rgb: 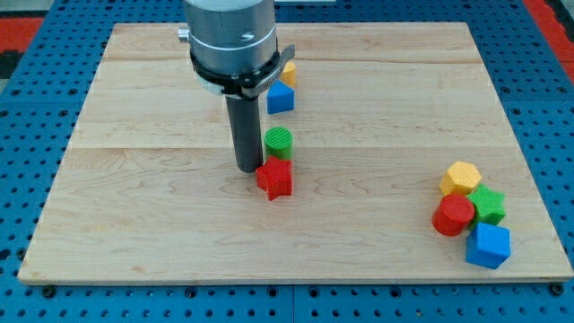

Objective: Move the green circle and red star towards bottom center

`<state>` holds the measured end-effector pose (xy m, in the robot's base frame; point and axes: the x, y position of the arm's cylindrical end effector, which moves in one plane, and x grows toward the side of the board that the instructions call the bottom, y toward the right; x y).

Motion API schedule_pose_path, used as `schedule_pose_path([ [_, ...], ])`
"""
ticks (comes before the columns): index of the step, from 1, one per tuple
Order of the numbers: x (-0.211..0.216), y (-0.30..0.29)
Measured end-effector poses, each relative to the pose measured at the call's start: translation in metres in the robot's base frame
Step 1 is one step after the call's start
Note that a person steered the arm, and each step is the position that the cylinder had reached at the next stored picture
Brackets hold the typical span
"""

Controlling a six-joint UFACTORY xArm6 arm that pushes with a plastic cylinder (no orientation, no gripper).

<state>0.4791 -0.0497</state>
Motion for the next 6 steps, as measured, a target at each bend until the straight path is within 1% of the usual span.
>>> schedule_pose_path([
  [1,-0.004,0.000],
  [2,-0.025,0.001],
  [3,-0.067,0.001],
  [4,-0.090,0.013],
  [5,-0.091,0.032],
  [6,-0.084,0.032],
])
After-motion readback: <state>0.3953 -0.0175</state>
